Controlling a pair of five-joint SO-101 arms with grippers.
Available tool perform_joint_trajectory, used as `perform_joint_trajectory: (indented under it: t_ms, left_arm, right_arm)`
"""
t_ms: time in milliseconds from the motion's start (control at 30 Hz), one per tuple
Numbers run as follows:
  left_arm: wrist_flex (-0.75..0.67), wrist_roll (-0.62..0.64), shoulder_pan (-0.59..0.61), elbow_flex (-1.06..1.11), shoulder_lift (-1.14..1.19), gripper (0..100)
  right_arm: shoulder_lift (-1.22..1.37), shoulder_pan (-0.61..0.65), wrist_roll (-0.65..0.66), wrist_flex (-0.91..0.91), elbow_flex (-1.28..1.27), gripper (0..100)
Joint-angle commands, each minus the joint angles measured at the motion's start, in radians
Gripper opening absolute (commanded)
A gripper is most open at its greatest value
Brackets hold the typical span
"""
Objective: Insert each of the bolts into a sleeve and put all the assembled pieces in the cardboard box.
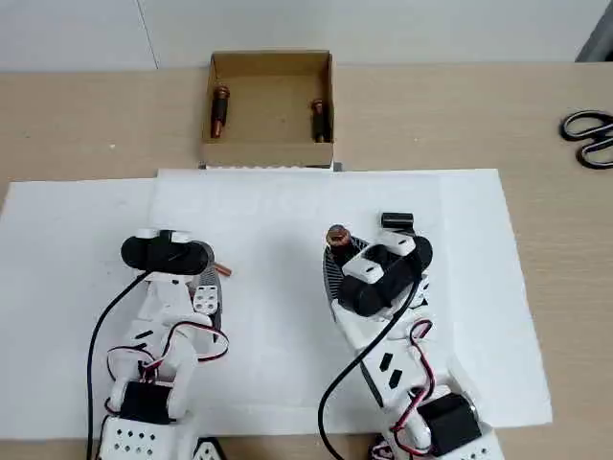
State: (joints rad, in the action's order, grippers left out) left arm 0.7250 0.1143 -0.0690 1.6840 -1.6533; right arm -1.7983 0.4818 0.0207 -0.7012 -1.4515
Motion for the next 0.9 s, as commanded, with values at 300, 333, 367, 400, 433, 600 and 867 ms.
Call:
perform_joint_trajectory:
  t_ms: [300,333,367,400,433,600,867]
  left_arm:
    - [-0.025,-0.006,0.003,-0.004,-0.008,1]
    - [-0.025,-0.006,0.003,-0.002,-0.008,1]
    - [-0.025,-0.006,0.003,-0.002,-0.008,1]
    - [-0.025,-0.006,0.003,-0.002,-0.008,1]
    - [-0.025,-0.006,0.003,-0.002,-0.008,1]
    - [-0.025,-0.006,0.003,-0.002,-0.008,1]
    - [-0.025,-0.006,0.003,-0.002,-0.008,1]
  right_arm:
    - [0.002,-0.005,-0.018,0.053,0.081,0.3]
    - [0.010,-0.005,-0.018,0.058,0.084,0.3]
    - [0.027,-0.005,-0.018,0.059,0.095,0.3]
    - [0.050,-0.005,-0.018,0.059,0.110,0.3]
    - [0.082,-0.005,-0.020,0.062,0.130,0.3]
    - [0.358,-0.008,-0.068,0.157,0.298,0.3]
    - [0.825,-0.008,-0.071,0.309,0.565,0.3]
